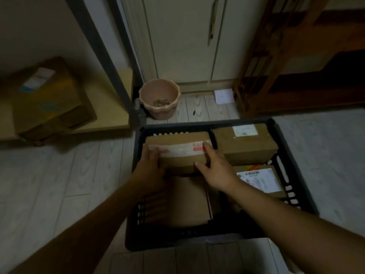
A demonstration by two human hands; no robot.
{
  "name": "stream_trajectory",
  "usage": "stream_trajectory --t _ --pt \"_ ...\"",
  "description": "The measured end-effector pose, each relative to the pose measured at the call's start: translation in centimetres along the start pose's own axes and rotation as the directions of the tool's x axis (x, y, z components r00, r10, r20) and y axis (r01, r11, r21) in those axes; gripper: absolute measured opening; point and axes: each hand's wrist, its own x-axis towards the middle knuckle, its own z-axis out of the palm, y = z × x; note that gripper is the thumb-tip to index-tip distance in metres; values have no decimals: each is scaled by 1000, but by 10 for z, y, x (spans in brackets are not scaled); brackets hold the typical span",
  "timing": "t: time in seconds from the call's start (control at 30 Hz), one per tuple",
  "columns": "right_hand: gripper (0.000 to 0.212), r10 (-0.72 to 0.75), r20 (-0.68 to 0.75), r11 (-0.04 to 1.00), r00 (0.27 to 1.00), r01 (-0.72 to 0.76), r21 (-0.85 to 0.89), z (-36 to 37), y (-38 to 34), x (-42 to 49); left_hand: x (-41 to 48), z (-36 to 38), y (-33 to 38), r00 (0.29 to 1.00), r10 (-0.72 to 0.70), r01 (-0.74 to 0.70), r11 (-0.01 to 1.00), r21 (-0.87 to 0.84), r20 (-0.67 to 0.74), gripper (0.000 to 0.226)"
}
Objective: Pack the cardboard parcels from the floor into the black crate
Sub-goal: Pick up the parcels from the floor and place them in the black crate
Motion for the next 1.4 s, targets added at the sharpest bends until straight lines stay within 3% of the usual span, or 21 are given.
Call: stream_trajectory --t 0.13,0.27,0.4,0.67,0.83,0.9,0.97,1.1,1.27,1.4 --pt "67 -103 -55 994 993 101 -40 25 22 33 36 21 -15 994 -48 63 987 146 -101 63" --pt "65 -175 -95 981 980 165 -98 27 25 52 50 11 -26 964 94 -3 940 342 -251 62" --pt "66 -183 -58 977 981 175 -125 22 25 49 48 13 -32 961 108 -46 971 237 -256 62" --pt "77 -176 -9 977 984 173 -122 29 27 52 48 19 -32 983 105 -43 929 367 -150 92" --pt "75 -192 -42 979 981 188 -85 15 13 48 44 2 -25 988 85 -66 987 146 -128 93" --pt "72 -233 -55 971 971 229 -75 4 12 37 33 -5 -20 982 112 -91 986 141 -153 98" --pt "71 -258 -36 964 966 254 -80 -6 15 22 20 -10 -19 992 95 -74 971 227 -87 110" --pt "74 -218 99 959 971 232 -165 3 33 -6 -1 4 -28 980 -9 -87 877 473 196 118" --pt "75 -221 132 947 966 246 -208 24 43 -20 -14 20 -37 982 36 -144 776 614 185 118" --pt "76 -234 249 907 940 303 -292 21 41 -25 -23 11 -40 965 35 -202 735 647 261 113"
